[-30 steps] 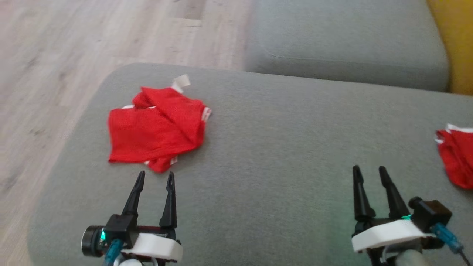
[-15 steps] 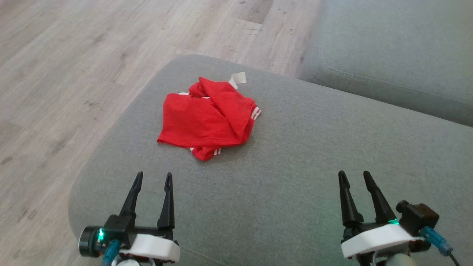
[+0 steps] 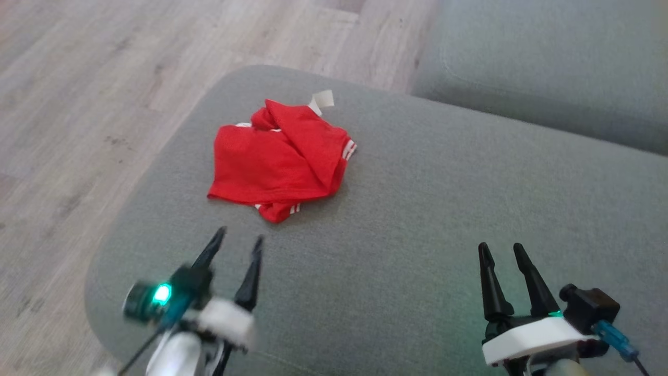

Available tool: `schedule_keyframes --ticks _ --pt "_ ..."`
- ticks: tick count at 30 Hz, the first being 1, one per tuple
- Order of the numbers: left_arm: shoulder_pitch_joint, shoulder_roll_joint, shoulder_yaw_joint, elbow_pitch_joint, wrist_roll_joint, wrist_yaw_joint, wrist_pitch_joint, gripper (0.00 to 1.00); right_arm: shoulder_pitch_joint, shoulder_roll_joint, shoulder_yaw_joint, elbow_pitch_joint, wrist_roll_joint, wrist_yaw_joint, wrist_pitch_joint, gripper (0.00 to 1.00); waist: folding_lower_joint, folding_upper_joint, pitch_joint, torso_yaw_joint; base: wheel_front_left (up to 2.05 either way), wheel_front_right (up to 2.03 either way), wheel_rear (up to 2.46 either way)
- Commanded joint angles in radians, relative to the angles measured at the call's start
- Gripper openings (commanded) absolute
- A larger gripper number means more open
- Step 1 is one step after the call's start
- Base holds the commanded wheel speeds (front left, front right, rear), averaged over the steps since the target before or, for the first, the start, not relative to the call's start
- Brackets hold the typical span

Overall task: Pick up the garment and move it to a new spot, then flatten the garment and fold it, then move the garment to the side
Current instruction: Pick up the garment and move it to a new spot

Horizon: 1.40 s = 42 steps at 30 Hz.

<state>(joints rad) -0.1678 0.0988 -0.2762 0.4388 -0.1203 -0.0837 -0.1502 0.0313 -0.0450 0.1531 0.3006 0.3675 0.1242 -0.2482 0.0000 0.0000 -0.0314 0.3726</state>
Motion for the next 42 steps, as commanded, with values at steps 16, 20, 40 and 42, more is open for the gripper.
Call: schedule_keyframes --ticks 16,20,40,42 --pt "-0.524 0.114 -0.303 0.277 -0.102 -0.047 0.213 1.0 -0.158 -0.005 0.056 -0.041 -0.047 0.007 -0.014 1.0 0.0 0.0 0.249 -0.179 0.0 0.0 0.0" --pt "-0.555 0.124 -0.312 0.33 -0.112 -0.047 0.19 1.0 -0.167 -0.005 0.06 -0.042 -0.046 0.007 -0.014 1.0 0.0 0.0 0.268 -0.202 0.0 0.0 0.0" --pt "-0.654 0.101 -0.339 0.55 -0.137 -0.043 0.003 0.0 -0.163 -0.005 0.078 -0.023 -0.032 0.007 -0.014 1.0 0.0 0.0 0.241 -0.221 0.0 0.0 0.0" --pt "-0.655 0.1 -0.331 0.549 -0.146 -0.042 -0.034 0.0 -0.159 -0.005 0.077 -0.02 -0.029 0.007 -0.014 1.0 0.0 0.0 0.222 -0.22 0.0 0.0 0.0"
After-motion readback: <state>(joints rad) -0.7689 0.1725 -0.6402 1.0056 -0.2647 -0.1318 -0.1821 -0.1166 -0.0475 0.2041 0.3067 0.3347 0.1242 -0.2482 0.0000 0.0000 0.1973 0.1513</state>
